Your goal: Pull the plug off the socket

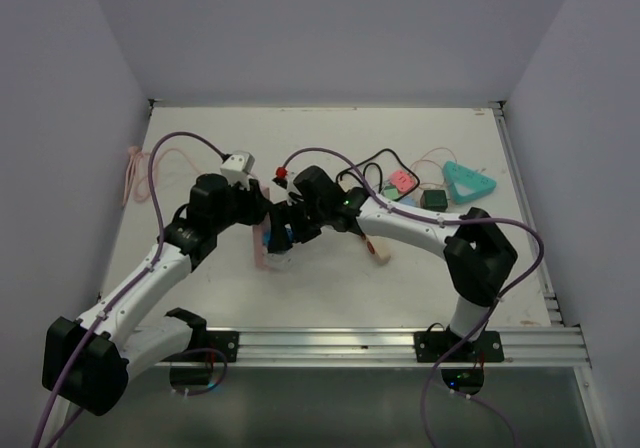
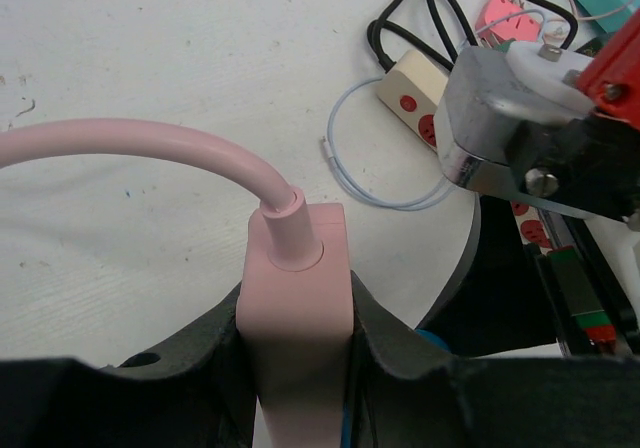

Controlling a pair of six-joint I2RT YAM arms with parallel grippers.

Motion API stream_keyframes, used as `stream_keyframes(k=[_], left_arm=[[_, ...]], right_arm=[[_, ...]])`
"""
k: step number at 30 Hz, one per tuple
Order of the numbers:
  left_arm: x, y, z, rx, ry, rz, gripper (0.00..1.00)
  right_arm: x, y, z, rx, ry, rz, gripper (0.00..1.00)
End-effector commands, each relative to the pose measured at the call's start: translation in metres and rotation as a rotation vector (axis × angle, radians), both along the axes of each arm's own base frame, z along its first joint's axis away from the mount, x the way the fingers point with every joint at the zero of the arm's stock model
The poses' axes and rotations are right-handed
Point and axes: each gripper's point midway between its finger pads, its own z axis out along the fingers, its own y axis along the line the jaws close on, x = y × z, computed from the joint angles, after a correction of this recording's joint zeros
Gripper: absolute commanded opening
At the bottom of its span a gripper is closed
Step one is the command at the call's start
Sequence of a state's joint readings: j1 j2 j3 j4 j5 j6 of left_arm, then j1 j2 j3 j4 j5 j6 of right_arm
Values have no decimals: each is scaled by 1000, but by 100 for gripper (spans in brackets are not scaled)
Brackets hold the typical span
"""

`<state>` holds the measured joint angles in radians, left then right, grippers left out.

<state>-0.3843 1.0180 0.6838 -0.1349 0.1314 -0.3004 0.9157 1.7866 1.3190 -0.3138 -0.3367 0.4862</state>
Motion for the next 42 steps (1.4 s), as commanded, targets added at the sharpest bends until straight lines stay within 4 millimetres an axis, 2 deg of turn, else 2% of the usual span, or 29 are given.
stream_keyframes(k=[1, 4, 9, 10, 12, 13, 15, 17, 18, 19, 21, 22, 24, 25, 29, 31, 35, 39, 42], left_arm=[[30, 20, 42, -1, -141, 157, 0], [32, 29, 33, 29, -129, 203, 0], [34, 47, 17, 101, -109, 275, 0], [33, 50, 13, 122, -105, 278, 0], [32, 54, 8, 153, -103, 287, 0], [32, 55, 7, 160, -104, 289, 0], [31, 58, 5, 170, -97, 295, 0], [30, 55, 9, 156, -101, 281, 0], [31, 53, 12, 145, -105, 277, 0], [31, 51, 14, 138, -108, 271, 0], [31, 47, 19, 118, -108, 256, 0], [31, 45, 21, 113, -110, 249, 0], [31, 40, 21, 97, -101, 230, 0], [31, 38, 24, 84, -100, 223, 0], [29, 28, 29, 40, -94, 189, 0], [29, 23, 35, 17, -96, 172, 0], [25, 18, 42, -9, -94, 147, 0], [18, 8, 49, -41, -85, 93, 0], [15, 4, 52, -57, -86, 69, 0]], right_arm=[[-1, -11, 22, 27, -71, 7, 0], [-2, -20, 19, 8, -92, 8, 0], [-3, -39, 30, 15, -115, 0, 0], [-2, -47, 27, 7, -111, -7, 0], [1, -57, 35, 23, -119, -20, 0], [1, -64, 31, 14, -110, -26, 0], [4, -76, 38, 22, -126, -42, 0], [15, -100, 35, -7, -141, -101, 0], [29, -120, 42, -17, -178, -172, 0], [36, -136, 35, -52, -191, -227, 0], [52, -166, 33, -116, -242, -334, 0], [67, -198, 31, -208, -293, -445, 0], [80, -227, 31, -288, -340, -541, 0], [88, -248, 30, -335, -357, -615, 0], [108, -288, 20, -411, -346, -768, 0], [118, -298, 16, -412, -324, -840, 1], [132, -299, -4, -418, -276, -874, 3], [141, -295, -25, -417, -236, -870, 11], [144, -291, -26, -407, -221, -865, 23]])
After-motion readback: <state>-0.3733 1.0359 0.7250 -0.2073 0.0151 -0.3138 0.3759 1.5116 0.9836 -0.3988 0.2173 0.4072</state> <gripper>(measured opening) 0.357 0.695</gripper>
